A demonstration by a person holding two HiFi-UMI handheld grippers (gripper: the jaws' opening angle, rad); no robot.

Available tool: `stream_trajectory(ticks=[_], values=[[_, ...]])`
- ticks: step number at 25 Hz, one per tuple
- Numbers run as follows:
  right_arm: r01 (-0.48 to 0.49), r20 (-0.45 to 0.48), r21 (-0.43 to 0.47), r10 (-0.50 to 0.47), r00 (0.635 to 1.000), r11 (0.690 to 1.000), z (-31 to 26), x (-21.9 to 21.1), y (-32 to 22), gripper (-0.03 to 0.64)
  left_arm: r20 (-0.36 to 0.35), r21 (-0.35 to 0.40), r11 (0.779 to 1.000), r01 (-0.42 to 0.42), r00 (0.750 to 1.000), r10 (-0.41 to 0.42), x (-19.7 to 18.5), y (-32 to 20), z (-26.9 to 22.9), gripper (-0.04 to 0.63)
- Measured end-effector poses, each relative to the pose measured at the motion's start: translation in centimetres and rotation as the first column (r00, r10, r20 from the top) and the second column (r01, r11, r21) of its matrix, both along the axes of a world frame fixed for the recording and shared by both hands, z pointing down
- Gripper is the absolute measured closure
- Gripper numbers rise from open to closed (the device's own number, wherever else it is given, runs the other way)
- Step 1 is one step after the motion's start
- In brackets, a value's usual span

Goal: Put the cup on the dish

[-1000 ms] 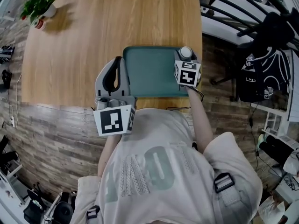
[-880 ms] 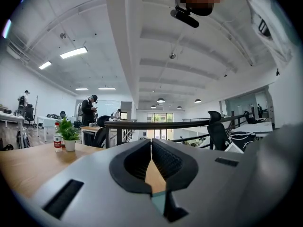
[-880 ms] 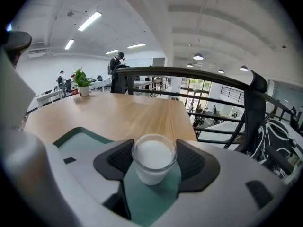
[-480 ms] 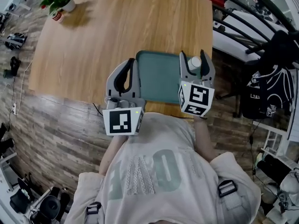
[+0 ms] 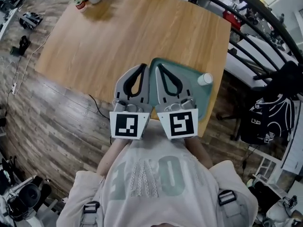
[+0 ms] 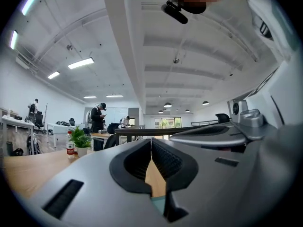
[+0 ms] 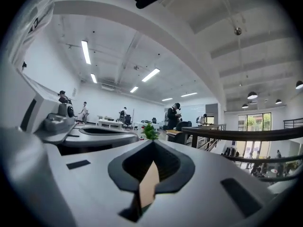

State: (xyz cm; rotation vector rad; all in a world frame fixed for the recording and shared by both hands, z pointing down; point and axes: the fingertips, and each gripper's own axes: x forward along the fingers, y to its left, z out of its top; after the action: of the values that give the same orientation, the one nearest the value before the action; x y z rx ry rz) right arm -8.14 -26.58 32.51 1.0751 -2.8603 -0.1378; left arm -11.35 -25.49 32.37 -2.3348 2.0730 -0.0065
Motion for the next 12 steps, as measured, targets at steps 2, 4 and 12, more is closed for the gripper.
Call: stream_trajectory(ticks=[2,4,12], values=[[0.016,-0.029,-0.010,-0.016,0.999,1.000,0.5,-0.5,0.4,0.598,0.004,-0.003,1.000,0.018,1.000,-0.018,-0.6,0.3,0.1,0.584],[0.022,-0.034,-0.020,-0.023,0.999,1.000,0.8,-0.8,0.5,0.598,-0.002,-0.010,0.999,0.040,0.999,-0.040,-1.4,0.5,0.2,0.584],[0.032,0.008,-0.042,-0.032,0.999,0.999,0.4,-1.2,0.6,0.598,-0.017,-0.004,0.997,0.071,0.997,-0.071,-2.8,1.0,0.2,0.584]])
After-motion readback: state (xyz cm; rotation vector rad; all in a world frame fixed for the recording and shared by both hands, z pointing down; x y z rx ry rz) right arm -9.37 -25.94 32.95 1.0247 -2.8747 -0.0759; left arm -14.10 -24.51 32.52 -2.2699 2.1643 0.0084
